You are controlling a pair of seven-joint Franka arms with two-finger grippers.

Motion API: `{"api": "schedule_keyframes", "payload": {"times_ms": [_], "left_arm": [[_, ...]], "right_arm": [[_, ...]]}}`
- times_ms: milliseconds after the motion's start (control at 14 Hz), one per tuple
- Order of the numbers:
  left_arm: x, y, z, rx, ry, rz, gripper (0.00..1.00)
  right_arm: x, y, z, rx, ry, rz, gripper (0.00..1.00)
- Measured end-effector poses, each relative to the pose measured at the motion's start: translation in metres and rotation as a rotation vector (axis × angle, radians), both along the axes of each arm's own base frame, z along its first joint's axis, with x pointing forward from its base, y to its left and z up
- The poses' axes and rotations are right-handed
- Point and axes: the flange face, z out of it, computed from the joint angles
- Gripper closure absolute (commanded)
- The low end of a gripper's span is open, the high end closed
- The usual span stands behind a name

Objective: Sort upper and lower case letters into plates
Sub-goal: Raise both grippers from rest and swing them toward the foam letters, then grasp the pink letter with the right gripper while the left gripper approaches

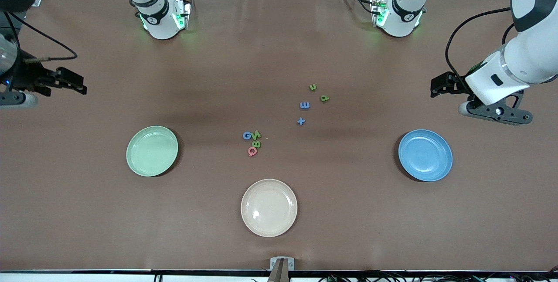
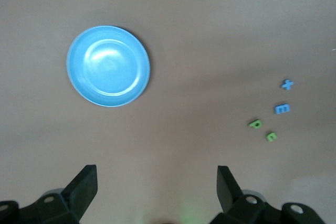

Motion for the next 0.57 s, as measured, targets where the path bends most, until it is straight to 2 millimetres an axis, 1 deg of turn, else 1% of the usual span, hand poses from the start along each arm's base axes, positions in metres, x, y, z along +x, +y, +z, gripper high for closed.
{"api": "schedule_keyframes", "payload": {"times_ms": [72, 143, 287, 430, 502, 573], "left_arm": [[-0.003, -0.014, -0.001, 0.001, 0.007, 0.035, 0.0], [-0.007, -0.033, -0.001, 0.006, 0.014, 0.071, 0.0], [-0.021, -0.076, -0.009, 0.021, 0.038, 0.122, 0.0], [-0.038, -0.118, -0.03, 0.035, 0.056, 0.147, 0.0], [-0.047, -0.135, -0.044, 0.04, 0.056, 0.16, 0.0], [-0.057, -0.148, -0.059, 0.045, 0.051, 0.173, 0.0]], "right_arm": [[0.007, -0.001, -0.011, -0.002, 0.005, -0.001, 0.0], [0.014, -0.001, -0.026, -0.002, 0.02, -0.001, 0.0], [0.029, -0.002, -0.062, -0.003, 0.069, -0.003, 0.0], [0.042, 0.001, -0.09, -0.004, 0.082, -0.022, 0.0], [0.049, 0.007, -0.101, -0.009, 0.071, -0.074, 0.0], [0.056, 0.019, -0.111, -0.013, 0.053, -0.137, 0.0]]}}
